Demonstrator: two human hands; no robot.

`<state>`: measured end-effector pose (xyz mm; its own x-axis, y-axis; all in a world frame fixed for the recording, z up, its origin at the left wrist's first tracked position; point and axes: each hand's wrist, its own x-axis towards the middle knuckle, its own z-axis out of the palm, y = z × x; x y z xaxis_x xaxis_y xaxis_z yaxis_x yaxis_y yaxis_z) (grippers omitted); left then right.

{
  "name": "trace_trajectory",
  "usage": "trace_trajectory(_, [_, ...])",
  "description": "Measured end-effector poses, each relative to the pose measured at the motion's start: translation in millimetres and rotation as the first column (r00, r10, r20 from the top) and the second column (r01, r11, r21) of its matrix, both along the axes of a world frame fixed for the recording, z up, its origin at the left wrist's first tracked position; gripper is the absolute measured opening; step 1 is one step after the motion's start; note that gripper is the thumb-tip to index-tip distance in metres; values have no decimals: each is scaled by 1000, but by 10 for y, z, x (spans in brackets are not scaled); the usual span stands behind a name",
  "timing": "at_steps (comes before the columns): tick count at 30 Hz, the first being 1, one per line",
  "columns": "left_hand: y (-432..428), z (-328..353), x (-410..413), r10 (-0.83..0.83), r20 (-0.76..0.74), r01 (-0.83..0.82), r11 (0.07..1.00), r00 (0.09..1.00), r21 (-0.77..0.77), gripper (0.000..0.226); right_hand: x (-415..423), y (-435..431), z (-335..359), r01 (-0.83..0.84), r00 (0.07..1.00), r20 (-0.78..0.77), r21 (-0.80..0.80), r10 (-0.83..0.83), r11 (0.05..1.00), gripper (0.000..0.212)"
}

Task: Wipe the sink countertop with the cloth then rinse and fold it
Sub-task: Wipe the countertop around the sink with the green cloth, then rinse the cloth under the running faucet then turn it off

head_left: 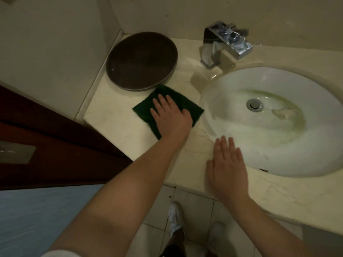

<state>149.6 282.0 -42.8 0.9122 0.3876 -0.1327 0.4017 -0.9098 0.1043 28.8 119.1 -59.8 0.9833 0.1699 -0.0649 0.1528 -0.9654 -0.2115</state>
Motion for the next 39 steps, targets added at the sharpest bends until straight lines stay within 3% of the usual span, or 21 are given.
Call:
trace_trajectory(4, [-550,17,-294,-217,1,216,976,976,37,76,-139,-404,-5,15,1000,24,20,-16,1000,60])
trace_trajectory(9, [-829,34,-765,-417,-32,412,905,908,-104,67,-132,-410,47,39,997,64,137,-48,990,53])
trace_trajectory(13, [-544,65,-858,-576,-12,568,809,817,-153,64,114,-266,274,310,940,-243,321,-238,895,51])
trace_trajectory(15, [-396,86,-940,-625,2,615,769,781,-175,64,360,-187,341,357,872,-452,328,-187,875,46])
trace_trajectory(17, [-255,92,-1019,-650,17,641,745,760,-184,65,519,-109,359,342,843,-523,342,-125,875,37])
trace_trajectory(19, [-128,98,-1063,-645,45,636,738,763,-225,67,575,-68,370,359,861,-485,362,-155,860,32])
trace_trajectory(22, [-36,223,-1028,-535,120,526,721,836,-451,73,536,-50,483,390,886,-399,367,-235,844,24])
trace_trajectory(25, [-11,435,-880,-392,177,416,693,903,-589,81,534,-44,703,308,924,-349,442,-155,842,14])
trace_trajectory(28, [-73,632,-712,-472,187,482,645,862,-593,98,585,-84,1025,238,948,-313,551,-66,800,18])
trace_trajectory(30, [-204,765,-603,-524,208,514,549,826,-659,104,652,-147,1273,186,971,-233,582,-57,792,19])
trace_trajectory(33, [-466,921,-459,-435,261,439,380,862,-815,96,791,-285,1621,153,986,-149,657,-72,738,19])
trace_trajectory(39, [-1047,1146,-130,-270,320,396,307,908,-865,58,1117,-784,1987,148,989,-120,794,-87,589,15])
